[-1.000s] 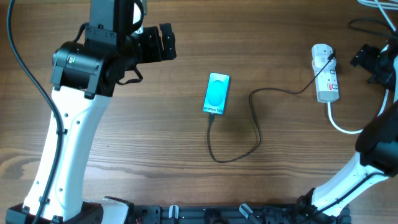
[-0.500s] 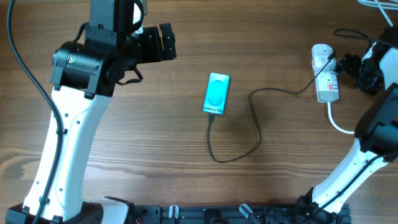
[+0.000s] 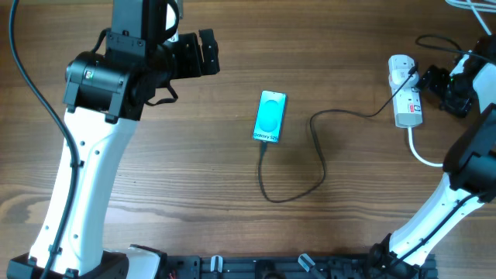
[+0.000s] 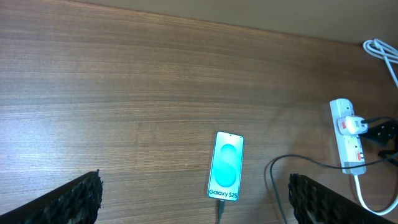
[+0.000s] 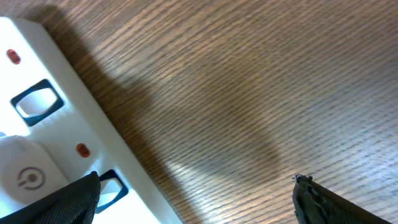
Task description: Plug charger to phone and switch on socket
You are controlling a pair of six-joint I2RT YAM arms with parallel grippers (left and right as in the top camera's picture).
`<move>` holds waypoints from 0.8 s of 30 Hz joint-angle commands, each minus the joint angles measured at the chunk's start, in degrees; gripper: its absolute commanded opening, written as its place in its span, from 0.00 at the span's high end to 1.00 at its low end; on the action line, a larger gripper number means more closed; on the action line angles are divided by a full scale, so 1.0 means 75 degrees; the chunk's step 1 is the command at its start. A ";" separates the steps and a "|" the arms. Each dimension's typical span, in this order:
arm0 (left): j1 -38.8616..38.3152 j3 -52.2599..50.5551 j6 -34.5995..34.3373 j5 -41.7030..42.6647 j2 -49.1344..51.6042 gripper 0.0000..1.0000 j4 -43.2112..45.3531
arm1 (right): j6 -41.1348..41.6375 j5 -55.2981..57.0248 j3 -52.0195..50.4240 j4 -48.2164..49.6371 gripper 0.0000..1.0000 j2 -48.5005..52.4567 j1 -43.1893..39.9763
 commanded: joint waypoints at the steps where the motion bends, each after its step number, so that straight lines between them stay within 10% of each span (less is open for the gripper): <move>1: -0.0012 -0.0035 0.0012 -0.0079 0.0009 0.00 0.0017 | -0.0271 -0.0463 -0.0187 -0.0152 0.00 0.0152 0.0099; 14: -0.0012 -0.0035 0.0012 -0.0076 0.0009 0.00 0.0017 | -0.0079 -0.0373 -0.0184 -0.0743 0.00 0.0003 -0.0009; 24: -0.0012 -0.0035 0.0012 -0.0079 0.0009 0.00 0.0017 | 0.0431 -0.0376 -0.0187 -0.1728 0.00 -0.2553 -0.0332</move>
